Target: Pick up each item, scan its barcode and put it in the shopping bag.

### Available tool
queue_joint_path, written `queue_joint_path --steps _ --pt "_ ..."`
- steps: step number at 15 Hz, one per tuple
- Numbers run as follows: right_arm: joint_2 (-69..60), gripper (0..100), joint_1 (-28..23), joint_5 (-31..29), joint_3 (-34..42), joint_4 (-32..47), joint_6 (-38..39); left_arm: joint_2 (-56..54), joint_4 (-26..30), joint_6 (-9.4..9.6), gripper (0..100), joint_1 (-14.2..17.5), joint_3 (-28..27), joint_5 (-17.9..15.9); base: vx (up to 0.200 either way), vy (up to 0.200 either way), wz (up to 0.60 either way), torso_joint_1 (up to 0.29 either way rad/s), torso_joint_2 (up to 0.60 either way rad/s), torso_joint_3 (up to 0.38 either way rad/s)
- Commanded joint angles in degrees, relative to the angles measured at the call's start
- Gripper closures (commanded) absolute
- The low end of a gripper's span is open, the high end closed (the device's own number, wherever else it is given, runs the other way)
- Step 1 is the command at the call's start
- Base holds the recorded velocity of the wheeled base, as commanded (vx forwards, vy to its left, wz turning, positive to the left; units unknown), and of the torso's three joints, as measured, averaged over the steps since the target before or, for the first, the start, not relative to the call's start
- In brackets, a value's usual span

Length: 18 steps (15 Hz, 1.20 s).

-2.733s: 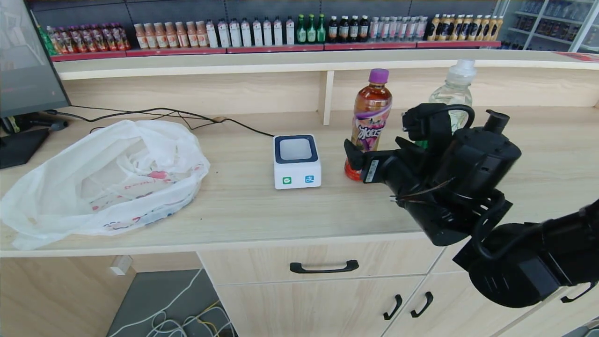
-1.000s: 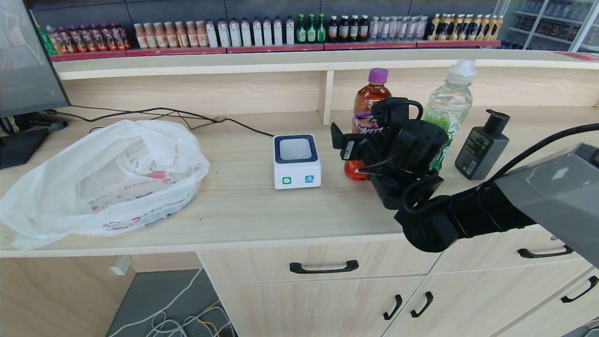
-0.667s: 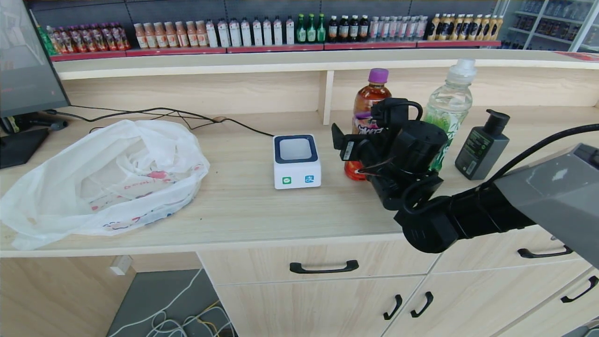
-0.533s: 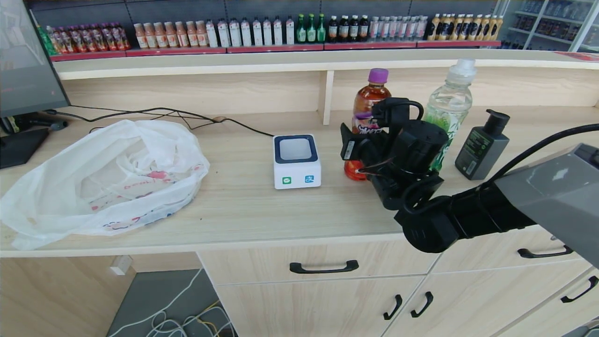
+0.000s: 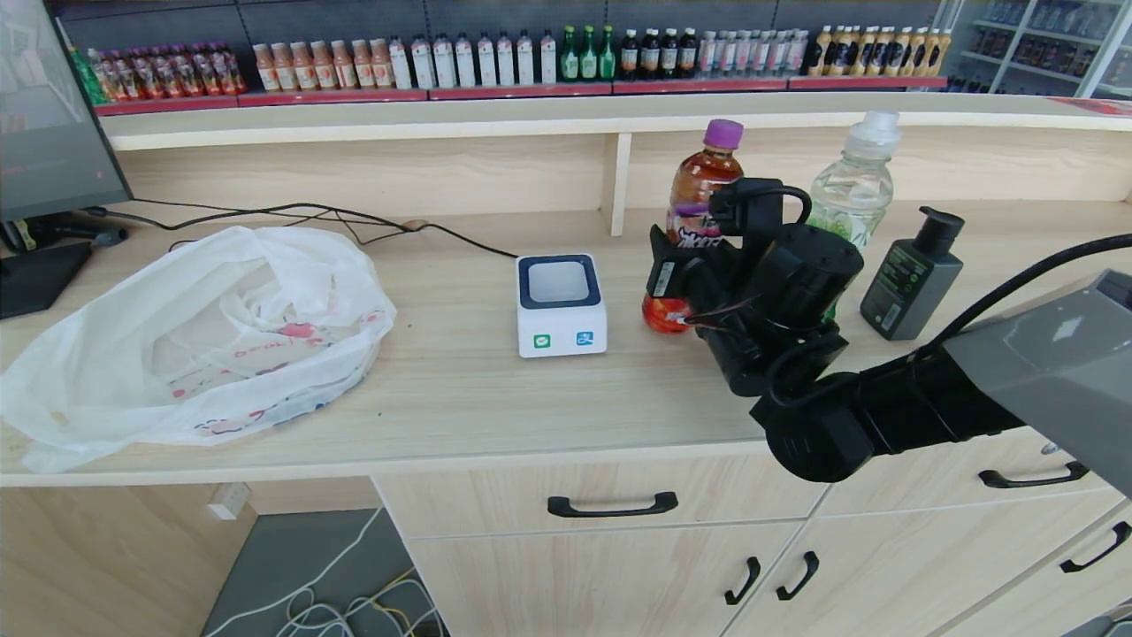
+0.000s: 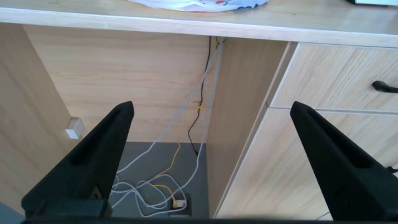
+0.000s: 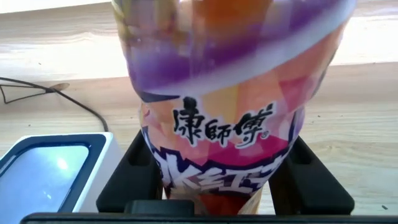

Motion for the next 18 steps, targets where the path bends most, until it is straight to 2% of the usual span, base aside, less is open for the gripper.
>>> queue_joint_path --steps 1,6,9,18 --pt "-1.86 100 0.47 -0.01 0.58 -0.13 -0.02 -0.01 0.0 -0.02 0 0.01 0.0 0.0 0.0 0.0 0.0 0.0 0.0 0.0" --pt "-7.84 100 3.37 0.08 6.64 -1.8 0.07 -0.01 0.0 -0.1 0 0.01 0.0 0.0 0.0 0.0 0.0 0.0 0.0 0.0" --pt "-16.54 100 5.74 1.13 15.43 -2.5 -0.02 -0.01 0.0 -0.02 0 0.01 0.0 0.0 0.0 0.0 0.0 0.0 0.0 0.0" --pt "-35.35 100 6.18 7.37 41.01 -3.12 2.09 -0.01 0.0 -0.02 0 0.01 0.0 0.0 0.0 0.0 0.0 0.0 0.0 0.0"
